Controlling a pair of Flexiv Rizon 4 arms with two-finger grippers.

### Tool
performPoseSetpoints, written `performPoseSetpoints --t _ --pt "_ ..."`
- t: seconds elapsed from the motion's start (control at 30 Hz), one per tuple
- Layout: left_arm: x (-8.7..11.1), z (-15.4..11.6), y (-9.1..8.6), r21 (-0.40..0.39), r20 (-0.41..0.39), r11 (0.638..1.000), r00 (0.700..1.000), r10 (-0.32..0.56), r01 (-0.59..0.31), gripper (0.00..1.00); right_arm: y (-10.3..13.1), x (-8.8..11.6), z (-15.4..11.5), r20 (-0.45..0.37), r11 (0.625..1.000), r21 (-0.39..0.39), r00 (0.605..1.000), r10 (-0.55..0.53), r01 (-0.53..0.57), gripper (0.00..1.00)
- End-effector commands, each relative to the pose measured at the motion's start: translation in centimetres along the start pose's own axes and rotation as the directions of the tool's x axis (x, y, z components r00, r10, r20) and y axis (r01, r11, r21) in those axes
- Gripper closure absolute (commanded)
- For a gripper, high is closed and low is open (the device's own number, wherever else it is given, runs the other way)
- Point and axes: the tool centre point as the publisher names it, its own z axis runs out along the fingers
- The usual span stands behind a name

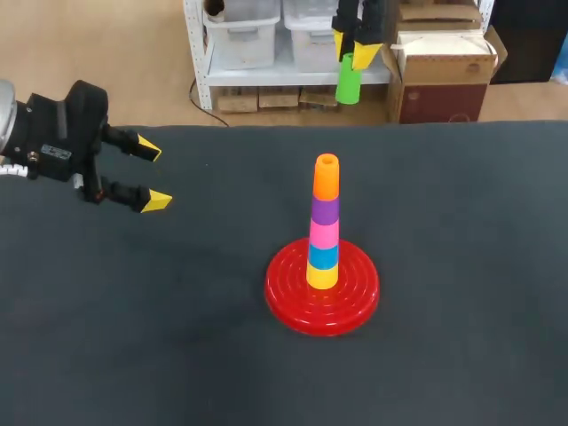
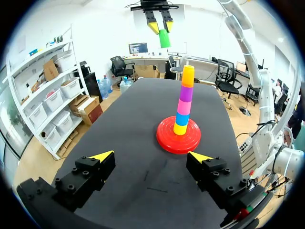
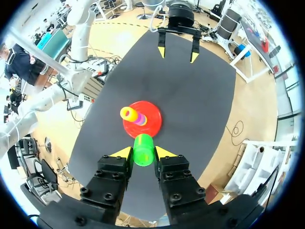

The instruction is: Pick up and stack the cylinders on the red base in this order: pink,purple,orange,green

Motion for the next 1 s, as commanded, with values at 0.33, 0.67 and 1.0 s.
performPoseSetpoints --t 0.33,0.67,1.0 --pt "0.2 0.0 0.0 -0.001 0.005 1.000 1.000 0.003 -0.003 0.00 1.8 -2.1 0.3 -0.104 0.935 0.347 0.994 -0.042 0.076 1.00" --pt "0.2 0.0 0.0 -0.001 0.005 1.000 1.000 0.003 -0.003 0.00 2.9 -4.3 1.1 -0.148 0.935 0.332 0.986 -0.082 0.127 1.00" --pt "0.2 0.0 0.0 -0.001 0.005 1.000 1.000 0.003 -0.003 0.00 3.6 -5.3 2.2 -0.133 0.932 0.338 0.987 -0.090 0.131 1.00"
